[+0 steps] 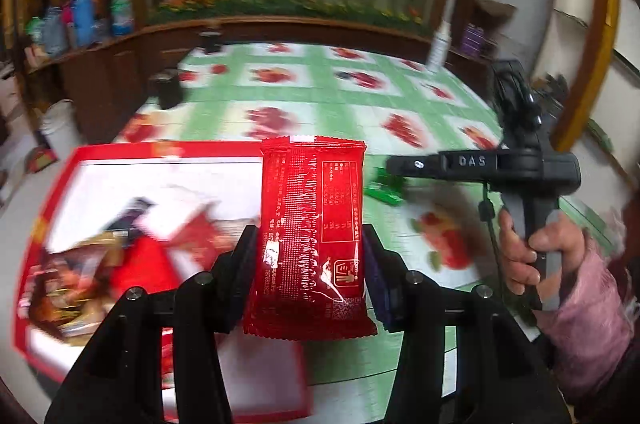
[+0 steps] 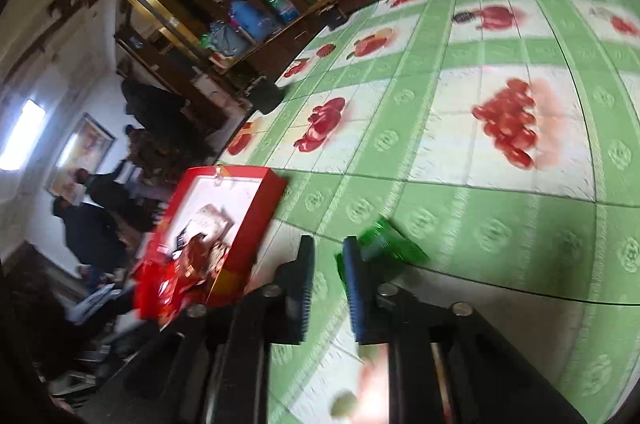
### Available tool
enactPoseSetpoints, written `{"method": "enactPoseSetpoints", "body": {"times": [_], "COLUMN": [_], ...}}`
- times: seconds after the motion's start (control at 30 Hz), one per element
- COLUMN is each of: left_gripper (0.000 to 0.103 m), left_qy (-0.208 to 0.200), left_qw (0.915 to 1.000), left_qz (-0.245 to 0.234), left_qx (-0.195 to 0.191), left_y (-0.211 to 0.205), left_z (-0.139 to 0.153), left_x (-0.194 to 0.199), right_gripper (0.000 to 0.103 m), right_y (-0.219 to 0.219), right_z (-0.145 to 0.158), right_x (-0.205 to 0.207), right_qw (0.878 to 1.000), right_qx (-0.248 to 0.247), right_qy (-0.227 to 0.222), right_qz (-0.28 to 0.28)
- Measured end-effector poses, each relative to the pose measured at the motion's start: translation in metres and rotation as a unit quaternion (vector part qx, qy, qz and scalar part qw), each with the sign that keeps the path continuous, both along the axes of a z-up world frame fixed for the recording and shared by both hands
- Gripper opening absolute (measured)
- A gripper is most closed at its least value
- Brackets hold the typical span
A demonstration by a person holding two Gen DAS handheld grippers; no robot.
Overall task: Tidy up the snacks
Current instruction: 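Grasp the green packet with the right tool and lift it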
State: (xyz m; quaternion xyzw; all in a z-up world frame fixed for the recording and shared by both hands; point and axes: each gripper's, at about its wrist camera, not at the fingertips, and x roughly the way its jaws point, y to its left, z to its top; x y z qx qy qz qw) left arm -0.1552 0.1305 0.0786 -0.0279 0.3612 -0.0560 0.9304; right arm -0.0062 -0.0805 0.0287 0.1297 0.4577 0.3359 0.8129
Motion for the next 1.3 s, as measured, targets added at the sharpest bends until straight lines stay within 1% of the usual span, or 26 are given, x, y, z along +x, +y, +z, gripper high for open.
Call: {"method": "enactPoseSetpoints", "body": {"times": [0.07,0.1,0.17,0.2,0.23,0.3,0.33,0.4,0.43,0.5,0.53,0.6,0.63,0.67,0.7,0.77,0.8,0.83,0.93,1.03,1.1,1.23,1.3], "left_gripper": [0.048,0.048,0.048,0.048,0.048,0.048,0.048,0.048,0.048,0.048,0.048,0.048,0.048,0.048,0.048,0.048,0.048,0.048,0.048,0.048,0.048,0.048,0.048], "left_qy": [-0.005,-0.007,-0.011,-0.012,-0.012,-0.014,-0.012,-0.01,-0.009,-0.005,-0.002,0.0,0.001,0.002,0.002,0.002,0.002,0.003,0.003,-0.001,-0.004,-0.01,-0.012], "left_qw": [0.9999,0.9999,0.9999,0.9999,0.9999,0.9999,0.9998,0.9998,0.9998,0.9998,0.9999,0.9999,0.9999,0.9999,0.9999,0.9998,0.9998,0.9998,0.9999,0.9999,0.9999,0.9996,0.9991], "left_qz": [0.001,0.002,-0.001,-0.002,-0.003,-0.008,-0.012,-0.014,-0.015,-0.017,-0.016,-0.016,-0.016,-0.017,-0.017,-0.018,-0.018,-0.018,-0.015,-0.007,0.002,0.023,0.038], "left_qx": [0.01,0.011,0.01,0.008,0.007,0.006,0.005,0.005,0.005,0.004,0.003,0.002,0.001,0.0,-0.001,-0.002,-0.002,-0.003,-0.005,-0.009,-0.012,-0.016,-0.013], "left_y": [0.007,0.007,0.006,0.004,0.004,0.001,-0.001,-0.004,-0.005,-0.007,-0.007,-0.007,-0.008,-0.008,-0.008,-0.008,-0.008,-0.008,-0.006,0.001,0.008,0.024,0.034], "left_z": [0.002,0.001,0.001,0.001,0.001,0.0,-0.001,-0.002,-0.003,-0.004,-0.004,-0.006,-0.006,-0.007,-0.007,-0.008,-0.008,-0.008,-0.007,-0.005,-0.004,-0.001,-0.001], "left_x": [-0.006,-0.008,-0.01,-0.01,-0.011,-0.012,-0.012,-0.011,-0.011,-0.011,-0.011,-0.011,-0.011,-0.011,-0.012,-0.013,-0.014,-0.014,-0.015,-0.018,-0.019,-0.021,-0.022], "right_gripper": [0.014,0.018,0.02,0.029,0.034,0.054,0.057,0.058,0.058,0.058,0.059,0.064,0.061,0.054,0.046,0.038,0.031,0.028,0.026,0.026,0.025,0.025,0.025], "right_y": [0.003,0.002,-0.002,-0.005,-0.006,-0.005,-0.001,0.009,0.016,0.025,0.028,0.032,0.032,0.032,0.032,0.028,0.025,0.022,0.016,0.018,0.018,0.011,0.011], "right_z": [-0.001,0.001,0.004,0.005,0.005,0.004,0.002,-0.003,-0.005,-0.008,-0.012,-0.016,-0.021,-0.02,-0.021,-0.021,-0.02,-0.019,-0.018,-0.017,-0.014,0.007,0.018], "right_x": [0.001,0.001,-0.002,-0.003,-0.005,-0.006,-0.007,-0.01,-0.014,-0.017,-0.017,-0.017,-0.014,-0.015,-0.014,-0.012,-0.011,-0.009,-0.006,-0.007,-0.008,-0.016,-0.021], "right_qw": [1.0,1.0,0.999,0.998,0.998,0.998,0.998,0.996,0.992,0.985,0.981,0.98,0.978,0.976,0.973,0.975,0.977,0.977,0.981,0.979,0.98,0.986,0.988], "right_qx": [-0.009,-0.01,-0.023,-0.029,-0.032,-0.033,-0.039,-0.077,-0.107,-0.151,-0.168,-0.179,-0.191,-0.197,-0.209,-0.2,-0.194,-0.19,-0.175,-0.179,-0.173,-0.109,-0.073], "right_qy": [-0.003,-0.01,-0.027,-0.035,-0.04,-0.038,-0.037,-0.049,-0.065,-0.087,-0.092,-0.091,-0.085,-0.096,-0.098,-0.097,-0.091,-0.089,-0.08,-0.088,-0.094,-0.117,-0.129], "right_qz": [-0.012,-0.015,-0.035,-0.042,-0.04,-0.025,-0.015,0.0,0.006,0.006,0.007,0.005,-0.001,-0.007,-0.012,-0.019,-0.023,-0.028,-0.035,-0.036,-0.039,-0.051,-0.046]}}
